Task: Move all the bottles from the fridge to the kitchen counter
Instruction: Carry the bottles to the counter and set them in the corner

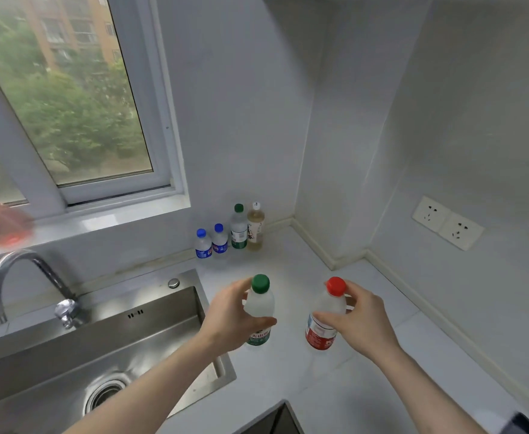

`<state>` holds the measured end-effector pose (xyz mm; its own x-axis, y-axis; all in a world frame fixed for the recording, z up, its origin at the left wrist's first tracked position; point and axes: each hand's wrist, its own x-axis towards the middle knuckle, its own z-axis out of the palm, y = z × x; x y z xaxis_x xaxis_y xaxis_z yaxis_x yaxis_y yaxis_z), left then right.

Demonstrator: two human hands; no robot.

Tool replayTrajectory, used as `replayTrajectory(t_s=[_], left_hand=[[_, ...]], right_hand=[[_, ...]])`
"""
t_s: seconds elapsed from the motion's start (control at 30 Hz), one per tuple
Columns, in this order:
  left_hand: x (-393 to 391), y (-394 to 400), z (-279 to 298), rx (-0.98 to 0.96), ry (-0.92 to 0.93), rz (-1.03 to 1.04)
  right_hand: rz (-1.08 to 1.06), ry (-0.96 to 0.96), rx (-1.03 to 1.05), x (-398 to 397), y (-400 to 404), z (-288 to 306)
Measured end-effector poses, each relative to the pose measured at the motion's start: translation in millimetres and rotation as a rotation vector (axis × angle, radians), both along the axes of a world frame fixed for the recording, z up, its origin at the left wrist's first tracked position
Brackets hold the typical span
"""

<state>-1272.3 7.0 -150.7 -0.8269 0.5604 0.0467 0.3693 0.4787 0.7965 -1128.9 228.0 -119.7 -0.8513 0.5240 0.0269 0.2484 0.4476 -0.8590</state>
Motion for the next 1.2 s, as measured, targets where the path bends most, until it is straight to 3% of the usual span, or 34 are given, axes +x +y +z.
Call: replayTrajectory(t_s=[0.33, 0.63, 1.2], left_hand=[[-115, 60, -45, -0.160, -0.074, -0.082], [-186, 133, -60, -0.348, 0.027, -0.080], [-280, 258, -107, -0.231, -0.149, 0.127]], right_hand=[[-0.191, -0.101, 0.008, -109, 34, -39], [-0.186, -0.168, 0.046, -193, 92, -66], [-0.180, -0.225, 0.090, -298, 175, -112]])
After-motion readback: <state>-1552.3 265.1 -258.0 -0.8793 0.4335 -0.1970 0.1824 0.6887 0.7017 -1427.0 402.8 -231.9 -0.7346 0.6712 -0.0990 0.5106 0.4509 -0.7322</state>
